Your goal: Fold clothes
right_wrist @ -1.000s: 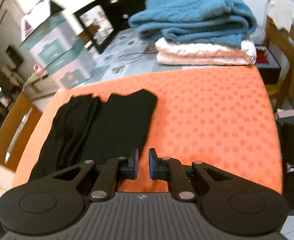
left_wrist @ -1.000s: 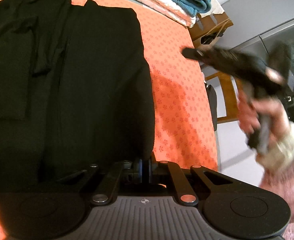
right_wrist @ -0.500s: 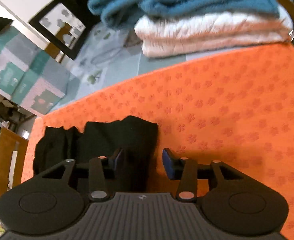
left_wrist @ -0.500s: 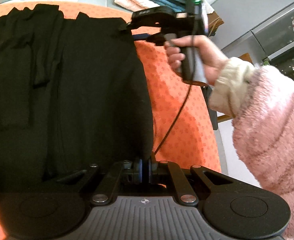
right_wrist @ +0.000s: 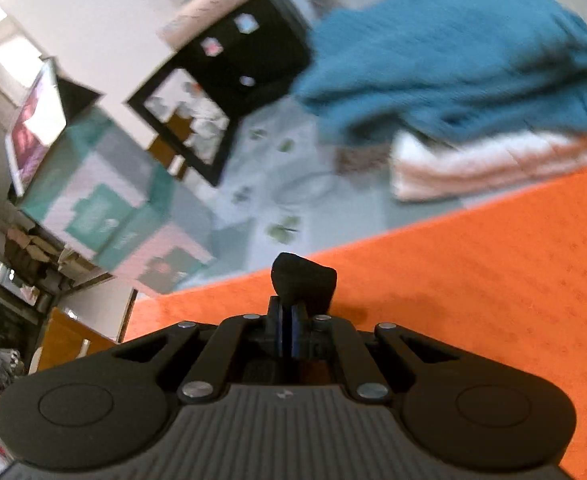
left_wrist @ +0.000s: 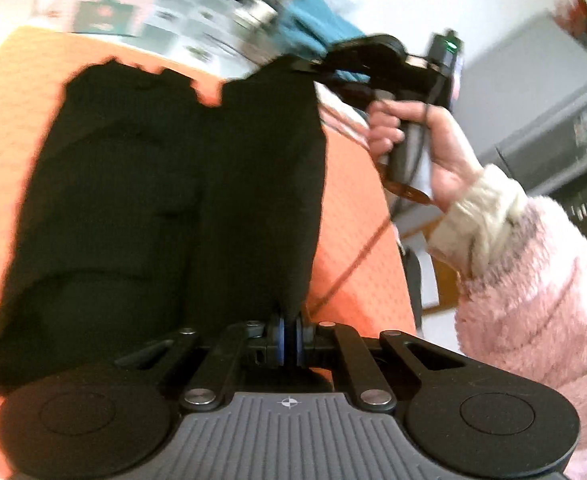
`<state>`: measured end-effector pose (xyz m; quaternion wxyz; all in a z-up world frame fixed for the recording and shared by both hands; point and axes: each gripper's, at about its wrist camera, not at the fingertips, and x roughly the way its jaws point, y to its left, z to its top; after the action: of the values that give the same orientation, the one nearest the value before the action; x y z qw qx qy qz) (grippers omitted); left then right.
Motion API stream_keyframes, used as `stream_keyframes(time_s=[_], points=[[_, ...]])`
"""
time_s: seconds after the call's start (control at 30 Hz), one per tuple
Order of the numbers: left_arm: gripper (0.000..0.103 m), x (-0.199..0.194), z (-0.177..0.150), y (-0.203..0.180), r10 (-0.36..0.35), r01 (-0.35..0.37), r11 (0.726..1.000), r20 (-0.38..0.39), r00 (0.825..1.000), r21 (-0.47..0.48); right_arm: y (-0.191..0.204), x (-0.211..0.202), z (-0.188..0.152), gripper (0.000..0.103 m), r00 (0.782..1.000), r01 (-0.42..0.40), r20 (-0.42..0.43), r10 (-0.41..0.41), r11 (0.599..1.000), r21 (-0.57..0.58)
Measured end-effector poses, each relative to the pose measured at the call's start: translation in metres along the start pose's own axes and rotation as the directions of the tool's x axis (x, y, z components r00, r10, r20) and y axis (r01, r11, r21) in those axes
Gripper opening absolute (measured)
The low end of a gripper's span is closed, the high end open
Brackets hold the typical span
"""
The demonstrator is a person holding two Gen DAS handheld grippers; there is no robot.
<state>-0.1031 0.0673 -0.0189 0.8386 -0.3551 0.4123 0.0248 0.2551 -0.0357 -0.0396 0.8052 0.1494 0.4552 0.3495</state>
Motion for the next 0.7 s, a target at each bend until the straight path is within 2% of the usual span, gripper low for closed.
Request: stream_keyframes(time_s=[0.13, 0.3, 0.53, 0.7], points=[[0.007, -0.030, -0.003, 0.044, 0.043, -0.037, 0.992, 0.045, 0.998, -0.119, 0.056, 0.015, 0.000, 0.005, 1.000, 0.017, 0.001, -0.017, 0.997, -0.081], [0.006, -0.050, -0.008, 0.114, 0.078, -0.059, 0.954, 0.052, 0.996, -0.295, 0.123, 0.057, -0.018, 0.005, 0.998, 0.045, -0.037, -0.052, 0.984, -0.172], [0.006, -0.059, -0.023, 0.184, 0.092, -0.071, 0.908, 0.031, 0.995, -0.412, 0.201, 0.133, -0.052, 0.005, 0.982, 0.120, -0.104, -0.160, 0.941, -0.315], [0.006, -0.044, -0.027, 0.215, 0.074, -0.085, 0.893, -0.042, 0.996, -0.442, 0.222, 0.182, -0.081, 0.005, 0.954, 0.183, -0.150, -0.261, 0.898, -0.400]])
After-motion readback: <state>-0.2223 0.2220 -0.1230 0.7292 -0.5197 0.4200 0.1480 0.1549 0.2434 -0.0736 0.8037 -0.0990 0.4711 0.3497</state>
